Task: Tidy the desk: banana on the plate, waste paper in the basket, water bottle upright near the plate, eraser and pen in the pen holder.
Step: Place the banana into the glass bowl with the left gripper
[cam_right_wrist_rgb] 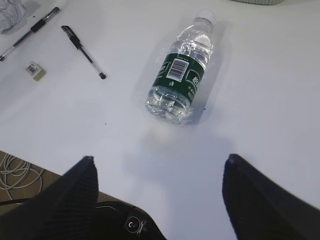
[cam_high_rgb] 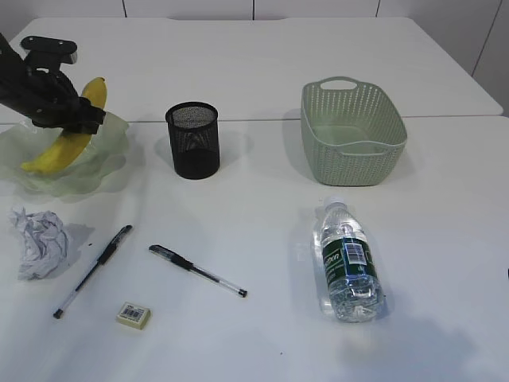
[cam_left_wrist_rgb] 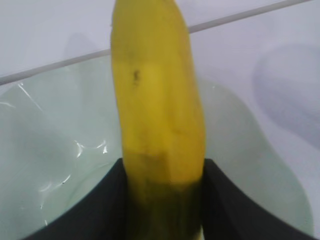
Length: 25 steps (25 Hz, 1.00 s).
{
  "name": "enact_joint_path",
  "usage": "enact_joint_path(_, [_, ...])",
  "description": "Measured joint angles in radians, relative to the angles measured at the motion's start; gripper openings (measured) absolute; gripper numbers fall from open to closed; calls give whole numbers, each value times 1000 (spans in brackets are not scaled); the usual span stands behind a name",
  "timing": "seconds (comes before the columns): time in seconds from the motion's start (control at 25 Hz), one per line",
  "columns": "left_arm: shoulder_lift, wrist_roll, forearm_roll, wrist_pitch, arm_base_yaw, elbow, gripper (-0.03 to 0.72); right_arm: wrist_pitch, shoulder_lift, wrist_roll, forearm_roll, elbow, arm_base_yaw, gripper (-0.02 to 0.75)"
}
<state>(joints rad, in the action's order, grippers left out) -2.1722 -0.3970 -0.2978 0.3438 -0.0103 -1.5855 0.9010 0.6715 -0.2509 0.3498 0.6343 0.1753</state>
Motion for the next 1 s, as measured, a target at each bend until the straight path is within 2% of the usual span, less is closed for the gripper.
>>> enact_joint_path(0.44, [0, 0, 0, 7, 0, 0, 321, 0, 0, 0, 6, 0, 0, 574])
enact_joint_path(0.68, [0, 0, 0, 9, 0, 0, 405, 0, 0, 0, 8, 0, 0, 574])
enact_joint_path(1.0, [56, 0, 0, 38, 0, 0, 419, -4, 0, 0, 8, 0, 0, 574])
